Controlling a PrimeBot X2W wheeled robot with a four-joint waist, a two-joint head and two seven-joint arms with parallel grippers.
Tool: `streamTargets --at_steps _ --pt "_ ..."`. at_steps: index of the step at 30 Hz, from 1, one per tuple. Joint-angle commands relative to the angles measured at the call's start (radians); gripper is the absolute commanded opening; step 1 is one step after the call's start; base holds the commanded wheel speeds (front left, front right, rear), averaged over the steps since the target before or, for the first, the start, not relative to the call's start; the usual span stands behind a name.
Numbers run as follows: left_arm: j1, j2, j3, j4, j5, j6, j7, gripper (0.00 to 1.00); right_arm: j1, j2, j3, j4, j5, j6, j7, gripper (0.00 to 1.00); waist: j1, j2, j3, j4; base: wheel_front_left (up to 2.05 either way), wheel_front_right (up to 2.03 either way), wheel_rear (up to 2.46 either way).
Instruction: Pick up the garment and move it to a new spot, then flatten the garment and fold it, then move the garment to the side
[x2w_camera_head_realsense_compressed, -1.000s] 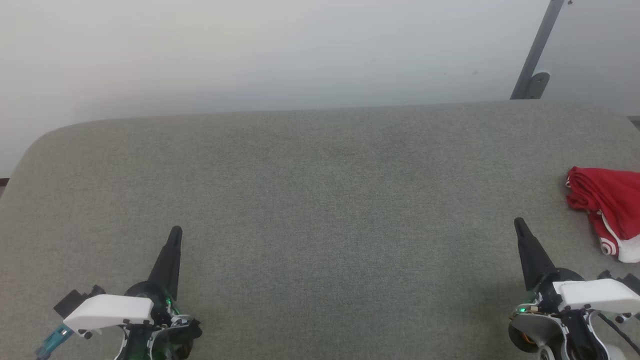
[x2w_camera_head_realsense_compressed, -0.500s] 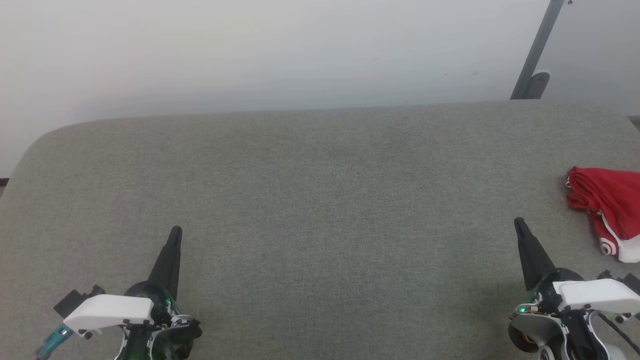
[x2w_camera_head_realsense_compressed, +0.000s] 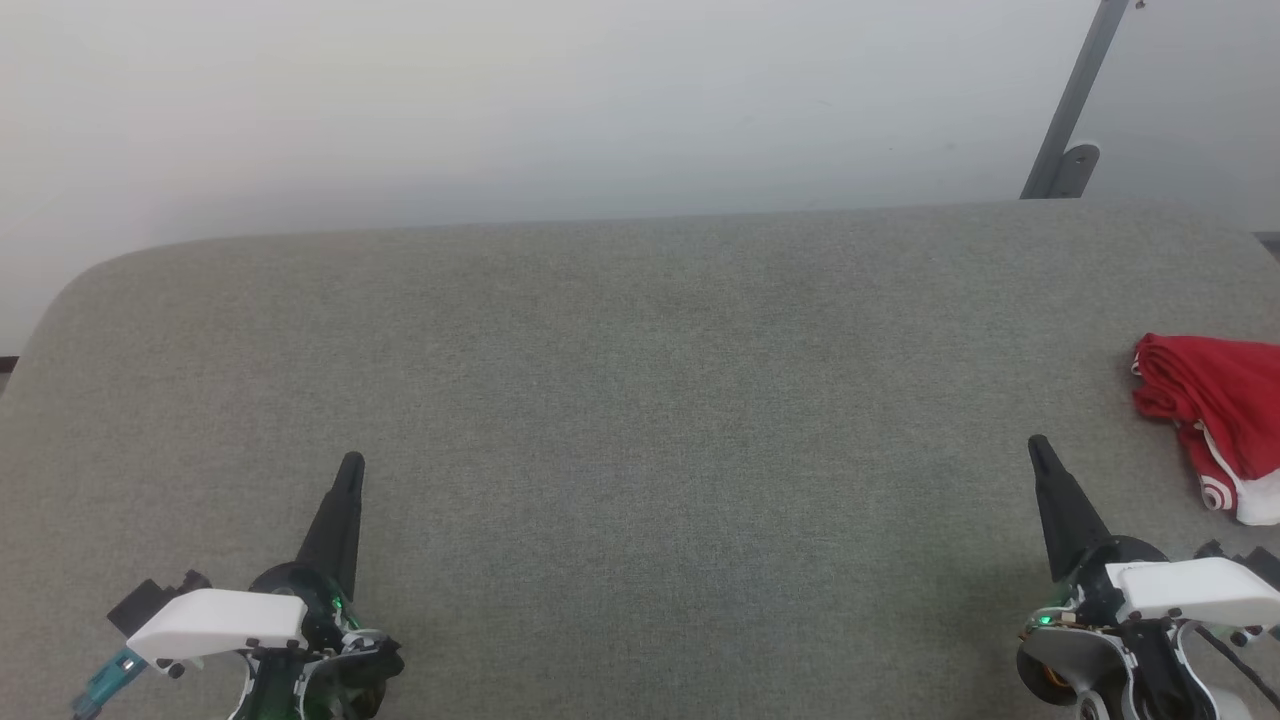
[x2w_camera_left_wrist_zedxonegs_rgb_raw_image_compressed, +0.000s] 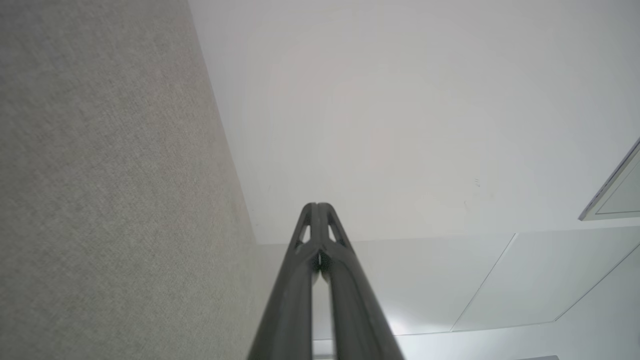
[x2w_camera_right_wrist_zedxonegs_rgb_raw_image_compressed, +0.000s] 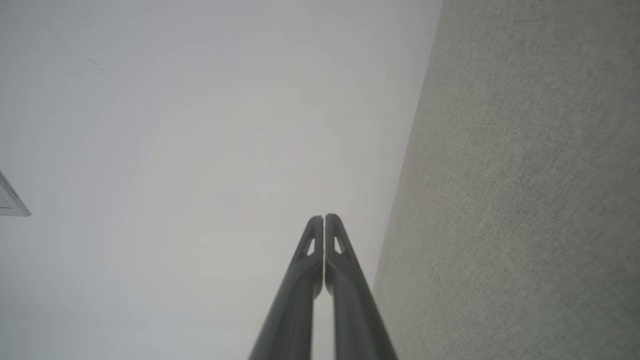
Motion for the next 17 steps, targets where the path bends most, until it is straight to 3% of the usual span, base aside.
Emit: streamTargets --at_steps 1,17 --pt "-0.012 -0.003 0.002 0.0 -0.003 -0.003 0.003 0.0 -0.006 0.004 -0.001 0.002 0.005 0.0 0.002 0.0 0.0 0.0 0.0 0.0 0.0 0.0 0.0" --pt "-0.012 -0.003 0.002 0.0 -0.003 -0.003 0.003 0.0 -0.006 0.004 -0.001 0.001 0.004 0.0 0.002 0.0 0.0 0.0 0.0 0.0 0.0 0.0 0.0"
